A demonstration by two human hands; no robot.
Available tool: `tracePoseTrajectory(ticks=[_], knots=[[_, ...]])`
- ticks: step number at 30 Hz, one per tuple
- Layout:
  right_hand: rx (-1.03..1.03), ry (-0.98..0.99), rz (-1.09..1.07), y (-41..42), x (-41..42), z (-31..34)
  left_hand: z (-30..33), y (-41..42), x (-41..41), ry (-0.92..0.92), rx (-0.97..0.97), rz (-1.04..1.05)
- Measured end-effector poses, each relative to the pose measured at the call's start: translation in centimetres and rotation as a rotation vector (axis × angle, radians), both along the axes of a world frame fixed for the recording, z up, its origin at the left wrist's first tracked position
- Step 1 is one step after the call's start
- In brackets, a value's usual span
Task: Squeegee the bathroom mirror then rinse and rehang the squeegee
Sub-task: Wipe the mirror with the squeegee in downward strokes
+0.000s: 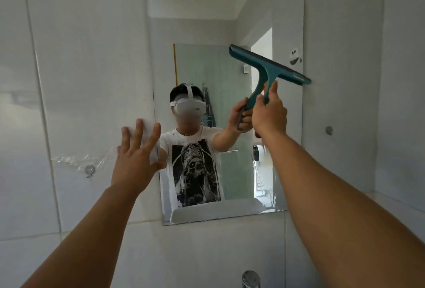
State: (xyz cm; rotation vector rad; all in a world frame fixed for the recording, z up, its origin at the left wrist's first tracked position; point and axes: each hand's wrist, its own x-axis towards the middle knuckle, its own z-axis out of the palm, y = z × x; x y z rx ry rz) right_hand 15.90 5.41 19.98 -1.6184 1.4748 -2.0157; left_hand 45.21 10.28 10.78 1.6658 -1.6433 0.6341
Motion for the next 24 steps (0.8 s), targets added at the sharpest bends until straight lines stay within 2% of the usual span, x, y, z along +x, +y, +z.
tracePoseTrajectory(ticks=[7, 10, 15, 20, 24], knots=[[0.011, -0.307, 0.219, 2.0, 6.6, -0.2, 0.1, 0.3, -0.2, -0.017, 0.012, 0.032], [0.03, -0.352, 0.352, 2.0, 10.6, -0.7, 0.1, 0.3, -0.1, -0.01, 0.006, 0.026], [-0.023, -0.208, 0.443, 4.5, 16.7, -1.9, -0.2, 0.2, 0.1, -0.024, -0.019, 0.035], [0.024, 0.018, 0.389, 5.6, 19.8, -4.1, -0.5, -1.0, 1.1, -0.125, -0.029, 0.07], [0.047, 0.234, 0.255, 4.6, 18.0, -5.9, -1.1, -1.0, 1.1, -0.069, -0.031, 0.053]])
